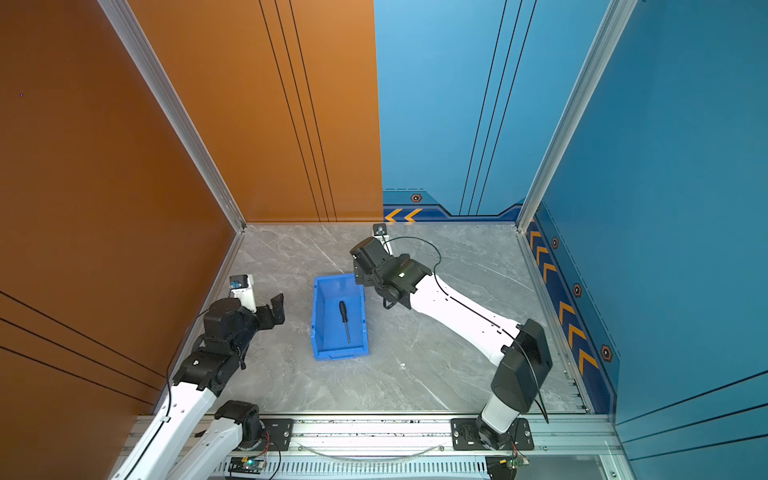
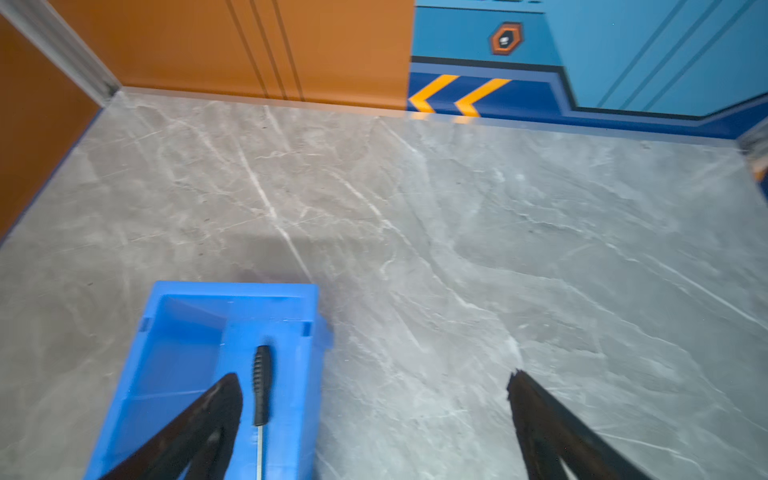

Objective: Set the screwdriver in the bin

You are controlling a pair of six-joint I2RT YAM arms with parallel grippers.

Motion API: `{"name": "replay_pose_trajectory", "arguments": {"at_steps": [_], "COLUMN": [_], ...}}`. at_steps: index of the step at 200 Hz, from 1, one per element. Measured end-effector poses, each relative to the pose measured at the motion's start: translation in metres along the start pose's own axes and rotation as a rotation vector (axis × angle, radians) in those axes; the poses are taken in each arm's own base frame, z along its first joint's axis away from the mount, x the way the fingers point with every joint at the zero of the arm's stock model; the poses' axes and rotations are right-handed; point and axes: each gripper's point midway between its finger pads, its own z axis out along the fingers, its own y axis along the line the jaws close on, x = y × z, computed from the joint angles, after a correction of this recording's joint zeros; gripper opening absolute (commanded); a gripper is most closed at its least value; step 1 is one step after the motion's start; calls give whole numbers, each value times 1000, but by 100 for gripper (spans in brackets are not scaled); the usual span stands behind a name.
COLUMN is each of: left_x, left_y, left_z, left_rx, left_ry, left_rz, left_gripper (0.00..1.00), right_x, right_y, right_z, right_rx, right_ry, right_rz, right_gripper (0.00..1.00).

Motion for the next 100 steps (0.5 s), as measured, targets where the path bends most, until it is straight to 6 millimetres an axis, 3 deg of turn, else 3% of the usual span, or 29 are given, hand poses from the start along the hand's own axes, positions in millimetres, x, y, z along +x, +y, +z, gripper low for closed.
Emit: {"name": "replay_pose_trajectory", "arguments": {"at_steps": [52, 100], "left_x": [2, 16], "left_y": [3, 6], "left_z": [2, 4], "left_rx": [-17, -15], "left_ry": [8, -11], "left_rz": [20, 78], "left_gripper": [98, 98], "right_x": [-6, 23], "right_y": [-87, -190], "right_z": [-40, -72], "right_rx": [123, 284], "right_ry": [-93, -178], "right_rz": [24, 96], "right_gripper": [100, 100]}}
